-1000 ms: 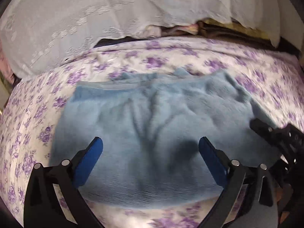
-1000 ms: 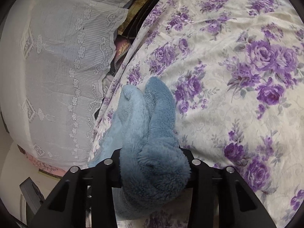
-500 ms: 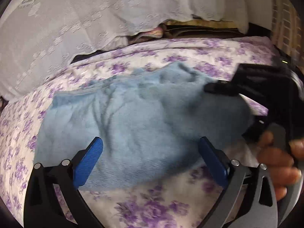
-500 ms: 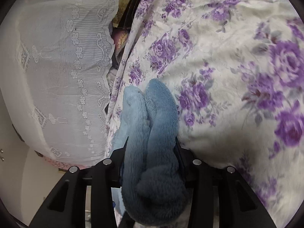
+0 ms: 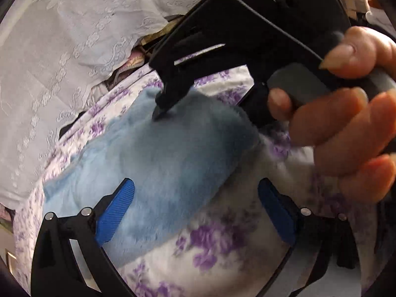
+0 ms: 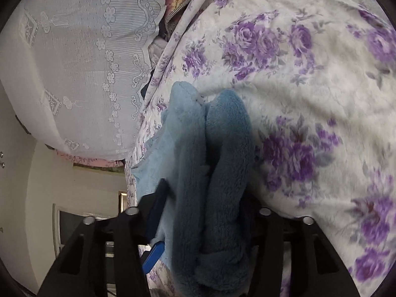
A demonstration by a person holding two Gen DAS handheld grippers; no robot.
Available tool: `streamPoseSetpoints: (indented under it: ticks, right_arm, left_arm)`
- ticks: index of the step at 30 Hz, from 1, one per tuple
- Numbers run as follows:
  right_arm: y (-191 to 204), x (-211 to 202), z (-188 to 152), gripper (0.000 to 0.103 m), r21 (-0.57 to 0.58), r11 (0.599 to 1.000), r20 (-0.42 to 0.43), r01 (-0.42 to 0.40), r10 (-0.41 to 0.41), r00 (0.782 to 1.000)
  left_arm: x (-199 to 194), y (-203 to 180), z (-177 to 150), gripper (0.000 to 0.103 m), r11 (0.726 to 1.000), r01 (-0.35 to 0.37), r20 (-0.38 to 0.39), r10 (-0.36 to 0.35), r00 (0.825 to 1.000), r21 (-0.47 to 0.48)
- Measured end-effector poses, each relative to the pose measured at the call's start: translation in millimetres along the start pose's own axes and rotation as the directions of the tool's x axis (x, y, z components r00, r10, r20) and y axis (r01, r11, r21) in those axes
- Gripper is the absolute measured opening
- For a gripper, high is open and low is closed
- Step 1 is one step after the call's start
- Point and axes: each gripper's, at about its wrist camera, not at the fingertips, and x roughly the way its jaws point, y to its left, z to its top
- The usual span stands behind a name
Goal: Fold small clothes
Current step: 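Grasp the jacket bundle with the left tool while the right tool holds it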
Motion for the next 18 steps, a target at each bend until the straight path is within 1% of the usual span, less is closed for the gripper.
streamPoseSetpoints:
  ticks: [1,2,3,4,5,6,7,8,9,10,13,18]
  right_arm:
    - [-1,-2,1,0.038,0.004,1.000,0.001,-0.016,0.016,1.000]
    - [-2,-4,2,0.036,0.004,1.000,0.004,-0.026,0.026,1.000]
    - [-4,-5,3,0.034,0.001,1.000,0.007,-0.030,0.030,1.000]
    - [-4,-5,2,0.033,-0.004,1.000,0.011,-0.020,0.021,1.000]
    - [-4,-4,2,0.033,-0.008,1.000,0.015,-0.012,0.012,1.000]
    - [-3,-5,1,0.033,-0.009,1.000,0.021,-0.012,0.012,1.000]
    - [-1,-8,0,0.033,-0.011,1.000,0.037,-0.013,0.014,0.999]
    - [2,-12,-1,0.032,-0.018,1.000,0.066,-0.017,0.018,0.998]
    - [6,-14,-2,0.032,-0.027,0.999,0.082,-0.025,0.027,0.996]
    - [12,-17,-4,0.032,-0.043,0.999,0.095,-0.031,0.035,0.995]
    - [29,-21,-11,0.032,-0.086,0.996,0.142,-0.007,0.019,0.990]
    - [40,-23,-16,0.030,-0.095,0.995,0.185,0.011,0.007,0.983]
  left_arm:
    - [2,1,3,0.092,1.000,0.007,0.003,-0.007,1.000,-0.008]
    - [4,3,4,0.078,1.000,0.017,0.001,-0.017,1.000,-0.022]
    - [8,7,4,0.067,0.999,0.016,-0.009,-0.016,1.000,-0.038]
    - [9,14,2,0.061,0.997,0.021,-0.011,-0.022,1.000,-0.070]
    - [8,18,1,0.049,0.995,0.026,-0.004,-0.026,1.000,-0.093]
    - [6,28,-1,0.041,0.989,0.052,0.010,-0.051,0.999,-0.138]
    - [3,38,-3,0.039,0.979,0.086,0.027,-0.083,0.996,-0.184]
    - [0,45,-6,0.036,0.971,0.108,0.043,-0.101,0.994,-0.214]
    - [-1,49,-7,0.035,0.966,0.118,0.054,-0.108,0.993,-0.231]
    - [-4,51,-8,0.035,0.963,0.121,0.065,-0.109,0.992,-0.241]
    - [-15,52,-9,0.034,0.960,0.108,0.095,-0.087,0.992,-0.257]
    - [-30,57,-16,0.032,0.950,0.116,0.124,-0.083,0.989,-0.290]
